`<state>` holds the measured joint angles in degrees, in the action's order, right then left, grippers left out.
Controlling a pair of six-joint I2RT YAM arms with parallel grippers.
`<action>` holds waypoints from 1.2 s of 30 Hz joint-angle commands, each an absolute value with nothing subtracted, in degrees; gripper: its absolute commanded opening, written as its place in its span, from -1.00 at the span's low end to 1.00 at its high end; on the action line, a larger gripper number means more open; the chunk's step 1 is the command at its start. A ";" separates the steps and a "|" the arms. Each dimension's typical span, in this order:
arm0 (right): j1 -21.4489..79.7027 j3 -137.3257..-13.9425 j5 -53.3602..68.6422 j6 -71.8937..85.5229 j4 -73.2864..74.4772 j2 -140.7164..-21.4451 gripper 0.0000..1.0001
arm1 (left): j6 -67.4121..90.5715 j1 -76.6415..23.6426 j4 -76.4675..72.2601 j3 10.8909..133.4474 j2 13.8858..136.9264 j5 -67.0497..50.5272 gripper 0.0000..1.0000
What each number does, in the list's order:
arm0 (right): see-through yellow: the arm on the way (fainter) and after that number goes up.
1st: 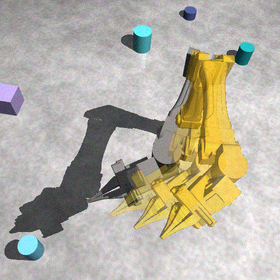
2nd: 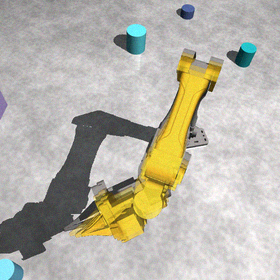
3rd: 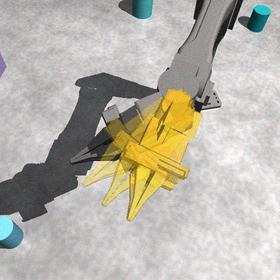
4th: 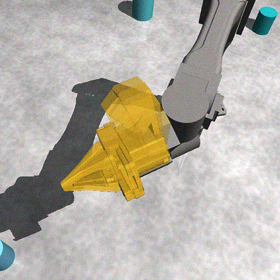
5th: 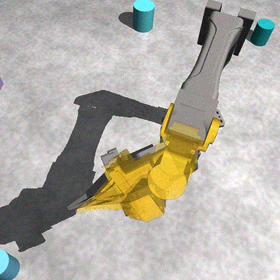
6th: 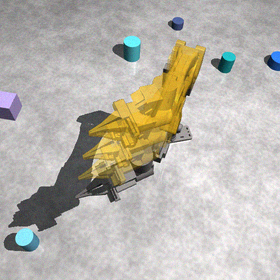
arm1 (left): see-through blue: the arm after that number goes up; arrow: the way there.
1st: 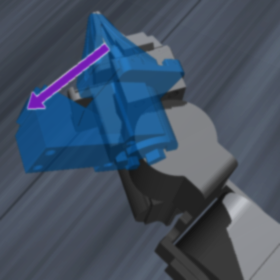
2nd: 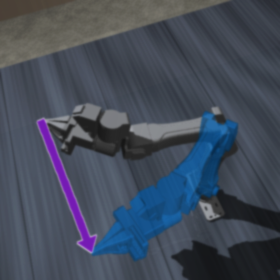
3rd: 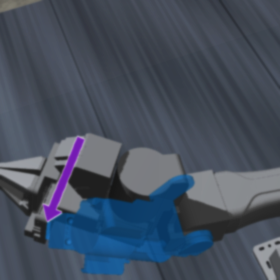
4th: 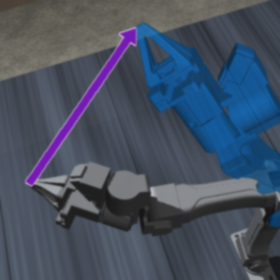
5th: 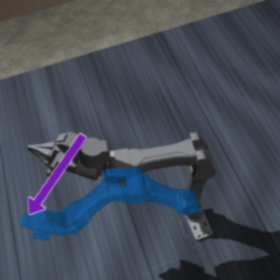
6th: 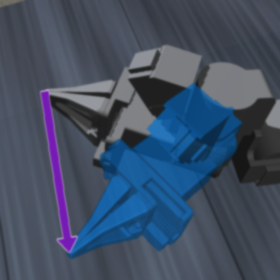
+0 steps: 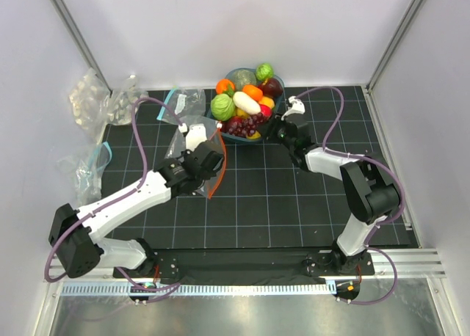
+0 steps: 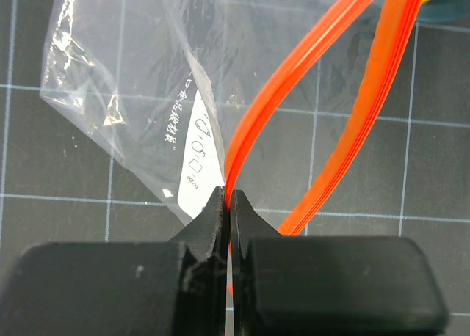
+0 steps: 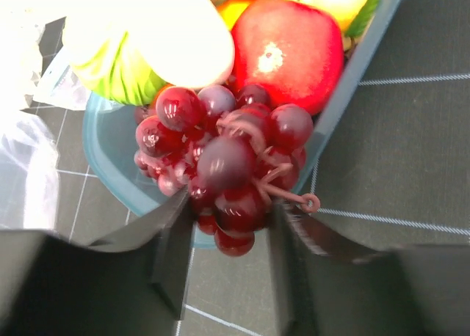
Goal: Place the food in the zip-top bag and seal the zipper
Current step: Pick up the fake fruit from the bin, then place the fake fruit in the zipper food storage bag.
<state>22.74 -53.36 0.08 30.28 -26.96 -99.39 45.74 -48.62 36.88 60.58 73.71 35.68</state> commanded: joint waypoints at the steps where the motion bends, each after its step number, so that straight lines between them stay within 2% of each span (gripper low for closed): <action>1: 22.76 -55.73 -0.97 26.63 -28.21 -97.74 -0.17 | 44.03 -48.52 34.54 61.52 74.35 34.63 -0.99; 2: 22.76 -54.94 -1.23 26.46 -28.56 -97.30 -0.32 | 43.77 -48.52 34.54 61.52 74.62 34.63 -0.99; 4: 22.76 -54.14 -1.06 26.19 -29.70 -95.46 -0.45 | 43.59 -48.52 34.54 61.79 75.06 34.72 -0.99; 7: 22.85 -53.00 2.80 26.63 -31.20 -93.43 -0.52 | 43.15 -48.60 34.54 61.96 75.85 34.54 -0.99; 15: 23.99 -50.36 7.29 27.25 -33.92 -85.52 -0.59 | 42.45 -48.60 34.72 62.58 77.08 33.84 -1.00; 18: 23.99 -48.96 7.38 27.42 -34.54 -82.89 -0.68 | 42.28 -48.52 34.80 62.75 77.43 33.93 -1.00; 36: 26.01 -42.72 16.52 28.74 -36.57 -67.34 -0.79 | 40.79 -48.60 35.77 65.47 80.24 34.19 -0.99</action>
